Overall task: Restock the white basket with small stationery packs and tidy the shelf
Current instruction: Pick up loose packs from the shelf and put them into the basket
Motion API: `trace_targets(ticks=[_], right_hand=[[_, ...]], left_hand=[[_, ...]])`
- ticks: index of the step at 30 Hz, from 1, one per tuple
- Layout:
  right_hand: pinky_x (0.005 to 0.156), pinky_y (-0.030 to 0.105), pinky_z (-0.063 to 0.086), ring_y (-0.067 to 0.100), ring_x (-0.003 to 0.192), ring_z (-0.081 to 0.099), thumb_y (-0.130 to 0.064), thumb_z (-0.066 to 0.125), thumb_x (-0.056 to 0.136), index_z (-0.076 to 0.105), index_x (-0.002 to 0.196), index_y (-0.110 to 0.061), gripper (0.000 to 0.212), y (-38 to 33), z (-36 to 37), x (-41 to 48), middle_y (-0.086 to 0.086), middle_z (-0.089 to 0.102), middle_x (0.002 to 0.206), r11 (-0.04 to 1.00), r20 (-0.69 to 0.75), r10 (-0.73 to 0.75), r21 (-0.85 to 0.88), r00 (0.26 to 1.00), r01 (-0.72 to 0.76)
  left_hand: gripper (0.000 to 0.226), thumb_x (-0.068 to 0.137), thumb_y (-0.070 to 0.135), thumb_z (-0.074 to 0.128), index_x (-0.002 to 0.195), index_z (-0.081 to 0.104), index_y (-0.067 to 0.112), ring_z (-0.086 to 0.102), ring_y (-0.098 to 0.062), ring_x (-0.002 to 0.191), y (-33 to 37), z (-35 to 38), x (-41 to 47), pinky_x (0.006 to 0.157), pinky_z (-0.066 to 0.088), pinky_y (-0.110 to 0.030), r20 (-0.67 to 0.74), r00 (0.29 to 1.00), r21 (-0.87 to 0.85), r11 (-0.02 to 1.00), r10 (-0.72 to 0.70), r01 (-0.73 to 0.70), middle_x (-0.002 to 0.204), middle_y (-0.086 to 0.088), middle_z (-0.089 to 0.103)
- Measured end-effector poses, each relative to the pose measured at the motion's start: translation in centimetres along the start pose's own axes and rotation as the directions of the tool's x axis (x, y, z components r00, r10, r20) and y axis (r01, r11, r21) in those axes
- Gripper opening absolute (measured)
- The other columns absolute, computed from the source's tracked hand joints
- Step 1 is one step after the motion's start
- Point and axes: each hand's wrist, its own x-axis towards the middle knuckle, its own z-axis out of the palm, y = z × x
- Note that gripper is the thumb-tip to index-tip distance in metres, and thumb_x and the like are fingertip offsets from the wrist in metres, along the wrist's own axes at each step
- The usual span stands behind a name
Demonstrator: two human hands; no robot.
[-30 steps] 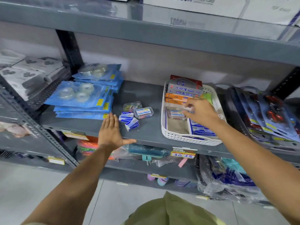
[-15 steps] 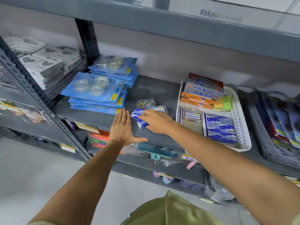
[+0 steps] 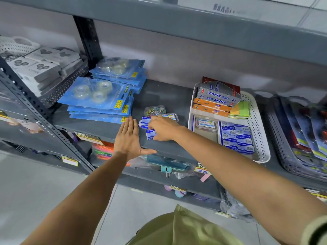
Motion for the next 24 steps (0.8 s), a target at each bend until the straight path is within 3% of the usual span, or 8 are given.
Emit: trace_targets(ticks=[6, 9, 13, 16, 24], right_hand=[[0.067, 0.033, 0.038, 0.028, 0.101, 0.056, -0.028, 0.062, 0.082, 0.063, 0.102, -0.006, 0.03, 0.2, 0.0, -1.1, 0.009, 0.056, 0.111, 0.999, -0.024, -0.018, -0.051, 1.0, 0.016], [0.071, 0.034, 0.047, 0.029, 0.098, 0.058, -0.035, 0.063, 0.076, 0.063, 0.092, -0.008, 0.031, 0.5, -0.6, -2.5, 0.008, 0.059, 0.105, 1.0, -0.099, 0.014, -0.004, 0.995, -0.014], [0.071, 0.031, 0.047, 0.024, 0.101, 0.059, -0.041, 0.066, 0.071, 0.064, 0.097, -0.015, 0.037, 2.2, -2.4, -5.3, 0.003, 0.063, 0.105, 0.992, -0.204, 0.115, 0.07, 0.972, -0.102], [0.073, 0.034, 0.052, 0.023, 0.092, 0.061, -0.04, 0.068, 0.068, 0.066, 0.097, -0.018, 0.036, 5.0, -3.6, -8.2, 0.001, 0.065, 0.099, 0.974, -0.234, 0.214, 0.127, 0.948, -0.189], [0.066, 0.028, 0.044, 0.019, 0.081, 0.059, -0.035, 0.077, 0.069, 0.067, 0.098, -0.018, 0.035, 12.4, -2.4, -16.6, -0.005, 0.061, 0.086, 0.88, 0.013, 0.438, 0.198, 0.899, -0.431]], left_hand=[[0.151, 0.044, 0.103, 0.005, 0.149, 0.007, -0.005, 0.0, -0.031, 0.148, 0.0, -0.3, 0.0, 0.121, -0.001, -0.04, 0.02, 1.0, 0.015, 1.0, -0.003, 0.003, 0.159, -0.022, 0.006], [0.152, 0.043, 0.103, 0.003, 0.149, 0.006, -0.005, -0.002, -0.031, 0.148, 0.0, -0.4, -0.1, 0.12, -0.003, -0.041, 0.024, 1.0, 0.037, 0.999, 0.0, 0.0, 0.159, -0.022, 0.004], [0.155, 0.039, 0.102, -0.002, 0.148, 0.011, -0.007, 0.0, -0.032, 0.148, 0.3, -0.5, -0.1, 0.12, -0.003, -0.042, 0.012, 1.0, 0.025, 1.0, 0.004, -0.004, 0.158, -0.024, 0.007], [0.154, 0.041, 0.102, -0.001, 0.148, 0.01, -0.008, 0.0, -0.034, 0.148, 0.7, -0.6, -0.4, 0.119, -0.006, -0.043, 0.014, 1.0, 0.027, 1.0, 0.009, -0.01, 0.158, -0.026, 0.006], [0.153, 0.042, 0.104, 0.006, 0.149, 0.008, -0.006, -0.002, -0.035, 0.148, 3.2, -0.2, -1.2, 0.119, -0.007, -0.045, 0.019, 0.999, -0.016, 0.999, -0.04, 0.04, 0.158, -0.025, 0.004]])
